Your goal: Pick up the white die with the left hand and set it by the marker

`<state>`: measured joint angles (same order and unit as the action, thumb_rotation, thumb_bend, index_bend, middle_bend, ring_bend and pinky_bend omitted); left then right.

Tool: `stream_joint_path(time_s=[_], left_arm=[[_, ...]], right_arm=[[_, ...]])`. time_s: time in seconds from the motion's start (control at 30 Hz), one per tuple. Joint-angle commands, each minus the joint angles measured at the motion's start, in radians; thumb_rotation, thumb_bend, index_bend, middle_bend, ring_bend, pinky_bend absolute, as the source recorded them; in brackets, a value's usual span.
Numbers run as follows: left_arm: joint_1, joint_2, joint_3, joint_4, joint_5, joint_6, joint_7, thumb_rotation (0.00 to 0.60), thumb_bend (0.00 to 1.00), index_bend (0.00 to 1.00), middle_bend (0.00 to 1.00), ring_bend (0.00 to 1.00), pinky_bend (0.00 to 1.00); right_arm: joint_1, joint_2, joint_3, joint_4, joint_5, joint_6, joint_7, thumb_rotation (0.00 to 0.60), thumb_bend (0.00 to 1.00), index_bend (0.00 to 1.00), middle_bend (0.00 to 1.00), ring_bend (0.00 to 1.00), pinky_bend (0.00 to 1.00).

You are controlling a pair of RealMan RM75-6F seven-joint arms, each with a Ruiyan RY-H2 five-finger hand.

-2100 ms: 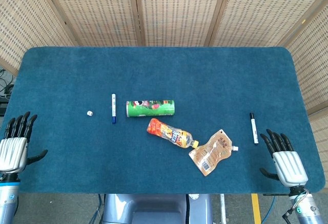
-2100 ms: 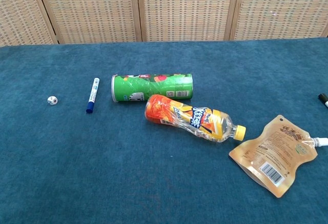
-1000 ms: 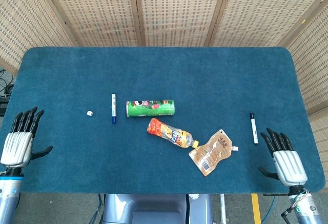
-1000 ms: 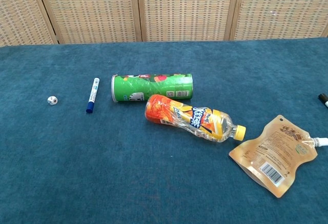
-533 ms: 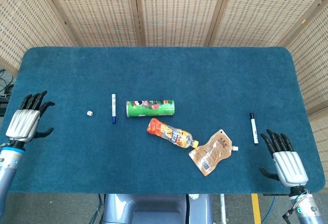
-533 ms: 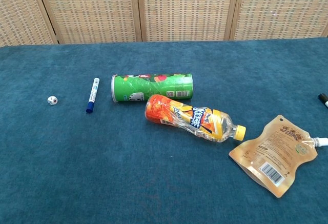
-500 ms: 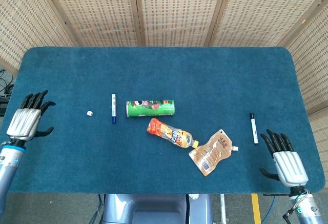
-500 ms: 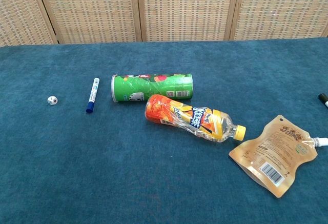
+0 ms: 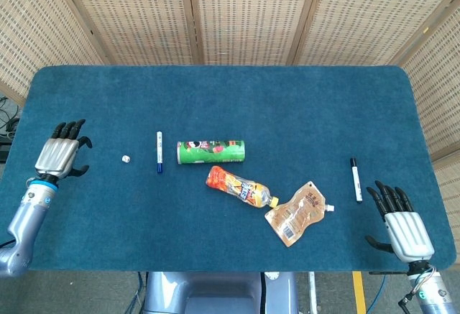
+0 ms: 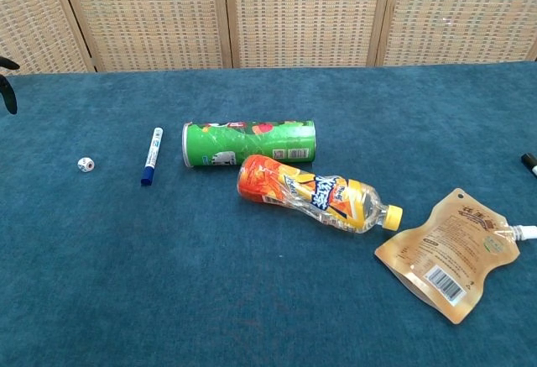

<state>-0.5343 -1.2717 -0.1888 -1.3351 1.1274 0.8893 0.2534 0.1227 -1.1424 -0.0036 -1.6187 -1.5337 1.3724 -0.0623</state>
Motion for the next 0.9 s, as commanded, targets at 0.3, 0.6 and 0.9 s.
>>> stream_joint_path(time_s=[0.3, 0.6, 0.9], left_arm=[[-0.093, -0.060, 0.015, 0.064, -0.108, -0.098, 0.116, 0.600, 0.28, 0.39, 0.00, 0.00, 0.00], [-0.153, -0.107, 0.029, 0.100, -0.174, -0.125, 0.190, 0.600, 0.29, 0.40, 0.00, 0.00, 0.00], [-0.191, -0.169, 0.044, 0.160, -0.207, -0.139, 0.218, 0.600, 0.29, 0.41, 0.00, 0.00, 0.00]], right_arm=[[-0.001, 0.008, -0.001, 0.000, -0.007, 0.004, 0.021, 0.600, 0.21, 0.00, 0.00, 0.00, 0.00], [0.000, 0.011, 0.003, 0.006, 0.001, 0.002, 0.036, 0.600, 0.21, 0.00, 0.00, 0.00, 0.00], [-0.001, 0.014, 0.004, 0.009, 0.004, 0.002, 0.049, 0.600, 0.21, 0.00, 0.00, 0.00, 0.00]])
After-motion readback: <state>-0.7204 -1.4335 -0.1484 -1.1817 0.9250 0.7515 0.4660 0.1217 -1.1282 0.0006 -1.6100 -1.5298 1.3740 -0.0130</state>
